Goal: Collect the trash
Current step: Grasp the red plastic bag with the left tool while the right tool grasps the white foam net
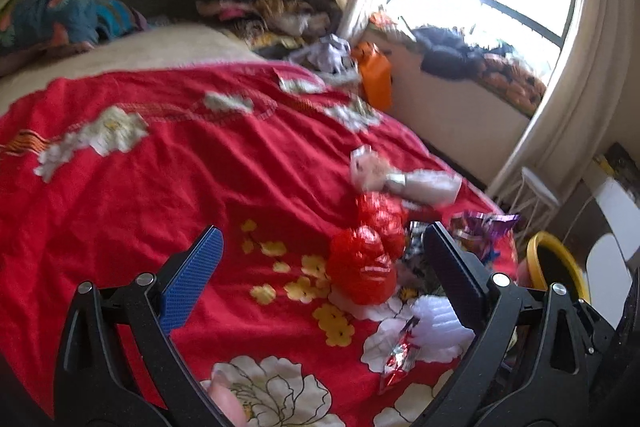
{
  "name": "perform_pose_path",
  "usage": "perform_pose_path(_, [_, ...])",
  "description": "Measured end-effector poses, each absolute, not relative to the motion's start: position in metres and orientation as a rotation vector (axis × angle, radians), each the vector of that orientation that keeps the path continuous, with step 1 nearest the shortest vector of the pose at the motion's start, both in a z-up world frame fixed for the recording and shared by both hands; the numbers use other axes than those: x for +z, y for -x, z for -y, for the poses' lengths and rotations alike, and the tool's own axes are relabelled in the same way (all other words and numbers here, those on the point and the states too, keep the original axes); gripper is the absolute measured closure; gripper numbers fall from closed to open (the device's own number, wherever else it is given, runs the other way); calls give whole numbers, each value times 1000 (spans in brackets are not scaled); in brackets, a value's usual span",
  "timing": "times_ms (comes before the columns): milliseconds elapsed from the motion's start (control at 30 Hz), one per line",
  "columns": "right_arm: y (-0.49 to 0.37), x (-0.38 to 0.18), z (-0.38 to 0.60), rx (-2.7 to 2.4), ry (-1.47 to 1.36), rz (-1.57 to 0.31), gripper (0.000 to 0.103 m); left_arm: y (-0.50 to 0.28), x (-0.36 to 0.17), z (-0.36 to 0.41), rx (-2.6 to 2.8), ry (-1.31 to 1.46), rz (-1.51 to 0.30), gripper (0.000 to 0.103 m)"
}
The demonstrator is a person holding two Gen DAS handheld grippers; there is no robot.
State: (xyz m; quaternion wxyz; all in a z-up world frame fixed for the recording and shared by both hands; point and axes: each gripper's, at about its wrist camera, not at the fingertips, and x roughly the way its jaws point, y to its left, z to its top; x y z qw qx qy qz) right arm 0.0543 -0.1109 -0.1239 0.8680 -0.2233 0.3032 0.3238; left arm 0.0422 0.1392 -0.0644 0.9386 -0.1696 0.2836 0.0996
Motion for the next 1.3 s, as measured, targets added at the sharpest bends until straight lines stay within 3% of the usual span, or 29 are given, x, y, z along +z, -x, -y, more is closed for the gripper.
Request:
perform_pose_path(167, [-62,-140,110,676,495,-705,32,-70,-88,-130,141,339,-659,11])
perform_pose_path(267, [-66,-147,109,679,506,-745,45,-84,-100,-124,99,338,-702,11])
perform_pose_path(333, [-69,-147,112,674,498,-754,61,-92,-107,-120,89,335,-729,11])
perform_pose_path(400, [-71,-148,114,668,492,-764,66,-97,-112,-120,81,343,-750,12])
perform_pose_path(500, [-73,-147,119,685,460,-775,71,-103,-122,-123,76,371,-788,22])
perform_pose_path(667, [-66,-140,126,708,407,-762,75,-105,-128,-124,52,388,-815,53])
perform_pose_path(867, [-55,-126,132,721,335,-738,76,-99,-125,-126,39,411,-805,82])
perform_pose_path(1033, [-52,-115,142,713,278,-716,77,-87,-106,-128,30,411,-753,91])
perform_pose_path(1300, [-50,-98,154,702,214,-660,80,-70,-69,-126,22,397,-667,94])
